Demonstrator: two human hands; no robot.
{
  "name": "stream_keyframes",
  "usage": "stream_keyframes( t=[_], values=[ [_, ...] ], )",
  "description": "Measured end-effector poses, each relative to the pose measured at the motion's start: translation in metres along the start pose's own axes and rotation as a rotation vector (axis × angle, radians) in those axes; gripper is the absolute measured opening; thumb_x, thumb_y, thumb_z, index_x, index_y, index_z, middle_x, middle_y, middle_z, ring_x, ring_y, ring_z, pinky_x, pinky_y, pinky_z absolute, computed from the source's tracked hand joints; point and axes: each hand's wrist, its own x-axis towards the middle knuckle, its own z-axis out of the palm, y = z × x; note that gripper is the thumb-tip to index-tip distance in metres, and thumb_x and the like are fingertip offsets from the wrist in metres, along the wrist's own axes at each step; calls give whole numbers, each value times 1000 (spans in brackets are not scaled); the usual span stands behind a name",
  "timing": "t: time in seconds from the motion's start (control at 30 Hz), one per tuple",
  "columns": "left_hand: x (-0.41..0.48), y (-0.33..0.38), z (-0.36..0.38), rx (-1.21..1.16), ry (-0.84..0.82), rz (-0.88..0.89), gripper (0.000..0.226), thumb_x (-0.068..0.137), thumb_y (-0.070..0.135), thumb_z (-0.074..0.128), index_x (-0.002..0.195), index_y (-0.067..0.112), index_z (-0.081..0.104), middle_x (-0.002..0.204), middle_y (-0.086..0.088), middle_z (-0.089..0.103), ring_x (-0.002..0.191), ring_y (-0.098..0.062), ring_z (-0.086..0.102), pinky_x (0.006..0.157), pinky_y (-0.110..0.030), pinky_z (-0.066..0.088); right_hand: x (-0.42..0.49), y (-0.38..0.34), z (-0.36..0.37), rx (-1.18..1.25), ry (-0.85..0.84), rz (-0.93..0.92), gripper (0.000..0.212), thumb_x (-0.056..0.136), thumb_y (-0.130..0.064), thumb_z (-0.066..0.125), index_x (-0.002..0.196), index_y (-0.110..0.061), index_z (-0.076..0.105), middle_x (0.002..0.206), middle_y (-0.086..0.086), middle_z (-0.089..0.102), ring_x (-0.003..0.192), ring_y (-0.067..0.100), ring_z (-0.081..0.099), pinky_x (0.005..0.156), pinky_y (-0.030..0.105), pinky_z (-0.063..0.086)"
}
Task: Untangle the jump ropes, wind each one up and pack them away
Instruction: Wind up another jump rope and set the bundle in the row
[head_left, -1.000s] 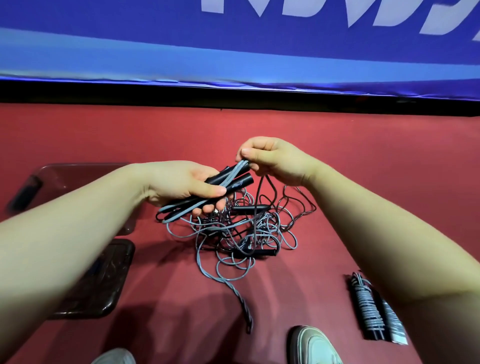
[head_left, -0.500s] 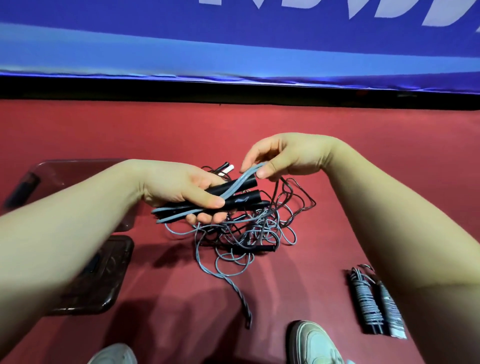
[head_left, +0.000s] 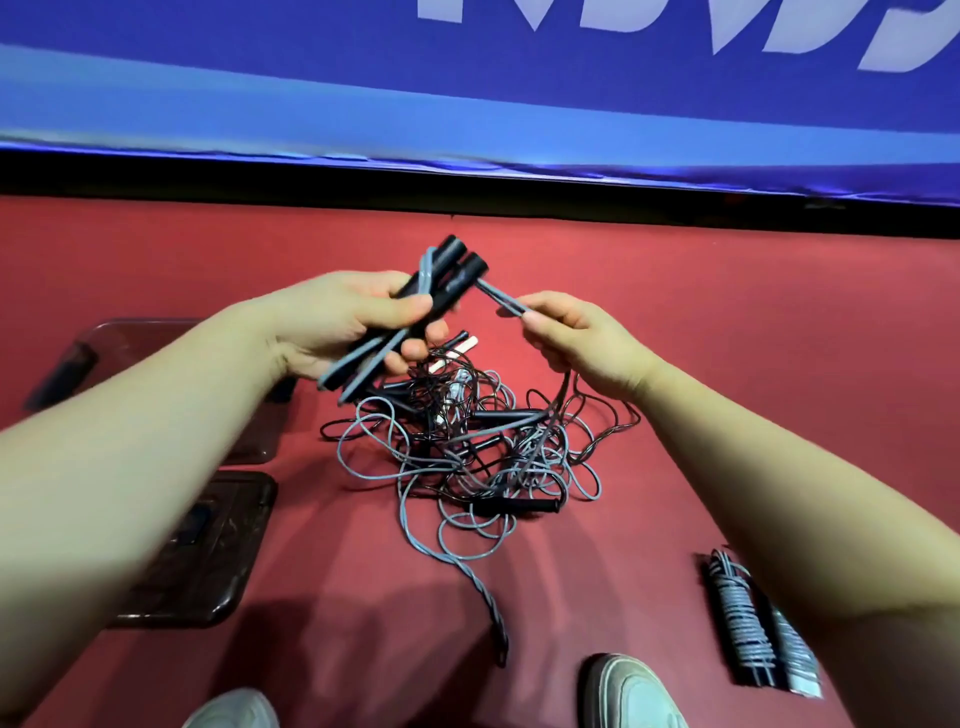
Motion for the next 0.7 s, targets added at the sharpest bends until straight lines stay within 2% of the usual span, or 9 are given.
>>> stream_keyframes(
  t=[0.1,0.13,0.2,0.33,0.43,0.53,0.6,0.7],
  values=[
    [0,-2,1,-147,-105,-23,18,82,15,52,98,8,49,72,-6,58,54,-12,49,42,-17,41,0,7,3,2,64,80,30,102,-20,34,93,-21,62,62,-4,34,47,4,25,45,18,19],
    [-1,-4,-1,-146,-89,-44,14,83,15,52,96,9,50,72,-6,57,55,-11,49,42,-16,41,0,8,4,23,57,107,31,103,-21,33,91,-18,61,61,-4,32,46,4,24,44,18,18],
    [2,-5,1,-125,-1,-76,3,92,11,48,94,10,50,73,-5,56,55,-10,49,42,-15,41,1,8,9,72,29,157,32,103,-22,32,88,-14,58,57,-7,31,44,4,22,43,16,18],
    [10,-5,2,-146,147,-105,7,98,10,45,96,11,52,74,-8,55,53,-11,49,39,-15,41,5,-1,17,18,58,228,34,103,-28,33,80,-15,54,46,-13,34,43,5,25,45,19,22],
    [13,-9,-3,-81,226,-128,8,97,9,48,101,12,55,74,-8,55,53,-13,48,38,-16,41,4,-15,16,-6,78,318,36,102,-31,35,75,-15,54,49,-9,34,44,8,26,43,18,24],
    [15,-14,-5,81,254,-117,17,96,7,49,112,11,53,75,-7,56,54,-14,47,39,-17,41,0,-34,18,50,-11,402,33,100,-32,41,73,-16,51,47,-9,33,39,6,24,39,17,20],
    [17,-16,-1,218,229,-102,22,97,6,49,118,12,52,73,-6,56,54,-14,46,41,-20,41,0,-48,20,-45,-58,385,29,96,-30,50,71,-16,50,45,-9,31,38,6,22,40,18,17],
    [18,-13,9,600,150,-49,27,95,11,54,119,22,54,75,-1,61,54,-13,49,51,-23,43,2,-69,20,-201,-38,328,27,93,-23,56,68,-13,53,50,-2,29,41,10,22,43,21,18]
  ],
)
